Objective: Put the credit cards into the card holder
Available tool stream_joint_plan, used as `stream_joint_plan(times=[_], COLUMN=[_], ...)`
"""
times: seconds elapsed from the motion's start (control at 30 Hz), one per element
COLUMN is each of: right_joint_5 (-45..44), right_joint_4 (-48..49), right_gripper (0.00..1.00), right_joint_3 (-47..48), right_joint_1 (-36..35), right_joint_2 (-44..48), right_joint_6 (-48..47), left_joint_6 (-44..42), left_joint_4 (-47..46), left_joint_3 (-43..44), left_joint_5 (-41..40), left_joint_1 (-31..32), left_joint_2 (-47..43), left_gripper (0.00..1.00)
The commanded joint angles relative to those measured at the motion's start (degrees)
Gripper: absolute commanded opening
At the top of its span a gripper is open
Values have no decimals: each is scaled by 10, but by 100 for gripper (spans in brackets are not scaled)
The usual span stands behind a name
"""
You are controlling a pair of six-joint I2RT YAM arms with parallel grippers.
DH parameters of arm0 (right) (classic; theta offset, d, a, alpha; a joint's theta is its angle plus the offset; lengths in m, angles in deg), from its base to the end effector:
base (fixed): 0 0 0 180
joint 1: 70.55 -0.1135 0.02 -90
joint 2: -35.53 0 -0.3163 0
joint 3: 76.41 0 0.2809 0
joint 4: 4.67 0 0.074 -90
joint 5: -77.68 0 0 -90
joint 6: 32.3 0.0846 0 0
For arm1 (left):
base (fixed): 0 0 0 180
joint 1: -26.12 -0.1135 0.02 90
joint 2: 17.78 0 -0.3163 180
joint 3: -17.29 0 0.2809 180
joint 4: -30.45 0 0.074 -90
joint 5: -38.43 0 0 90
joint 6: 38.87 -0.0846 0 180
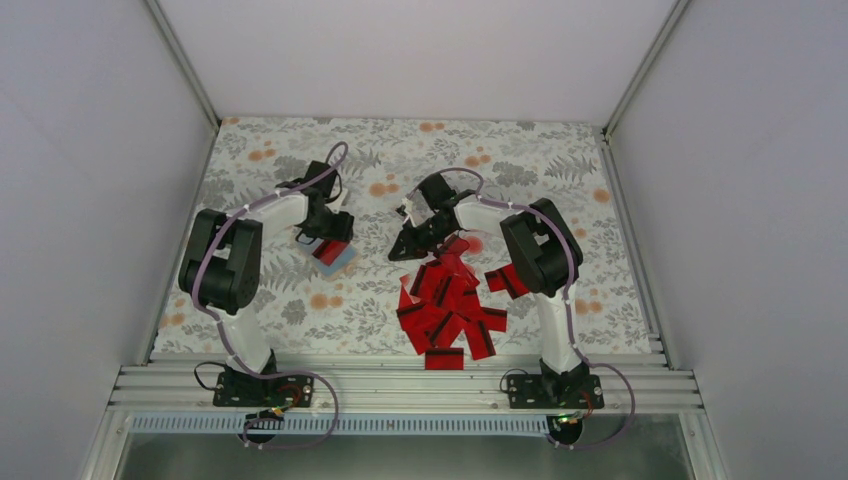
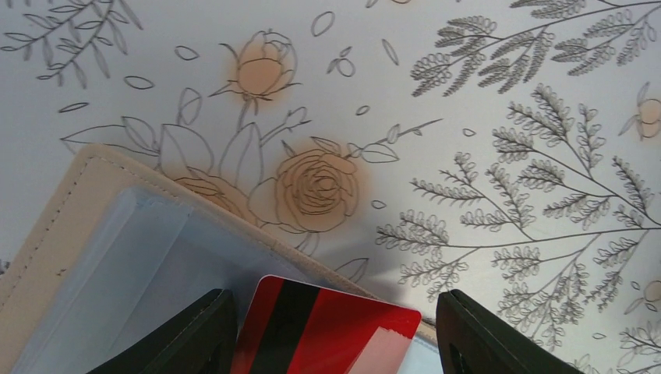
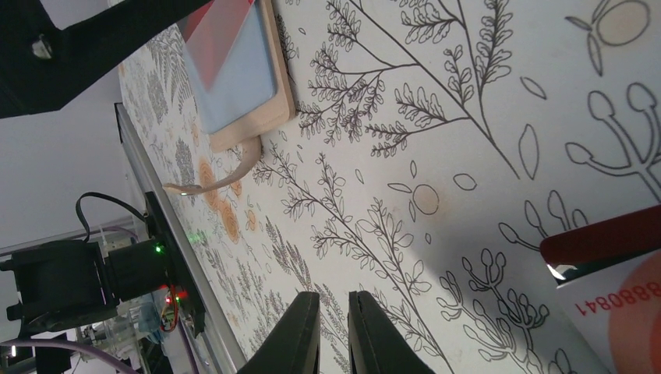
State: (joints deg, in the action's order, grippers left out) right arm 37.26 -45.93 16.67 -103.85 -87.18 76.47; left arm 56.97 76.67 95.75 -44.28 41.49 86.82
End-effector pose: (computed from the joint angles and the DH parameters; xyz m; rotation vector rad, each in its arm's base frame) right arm 0.3636 0.3159 0.1190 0.5564 -2.6841 -1.3360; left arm 0.3826 -0.1163 0.1453 0.2649 2.8388 -0.2599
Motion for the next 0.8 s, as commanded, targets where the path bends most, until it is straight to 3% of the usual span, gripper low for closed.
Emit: stream_joint_plan(times=[0.0,0.77], right_joint_5=[7,19], right_joint_4=[3,13], right_gripper=[11,11], right_joint_3=[-10,-6], right_joint_1=[2,2], right_joint_2=[32,23], right_joint_6=[-11,-4], left_joint_6=[6,-33], left_joint_4=[-5,32], left_joint_3=[-6,-37], left_joint_5=[25,71], left_joint_1=[10,38], left_joint_2=[-16,-50], left_gripper=[64,64])
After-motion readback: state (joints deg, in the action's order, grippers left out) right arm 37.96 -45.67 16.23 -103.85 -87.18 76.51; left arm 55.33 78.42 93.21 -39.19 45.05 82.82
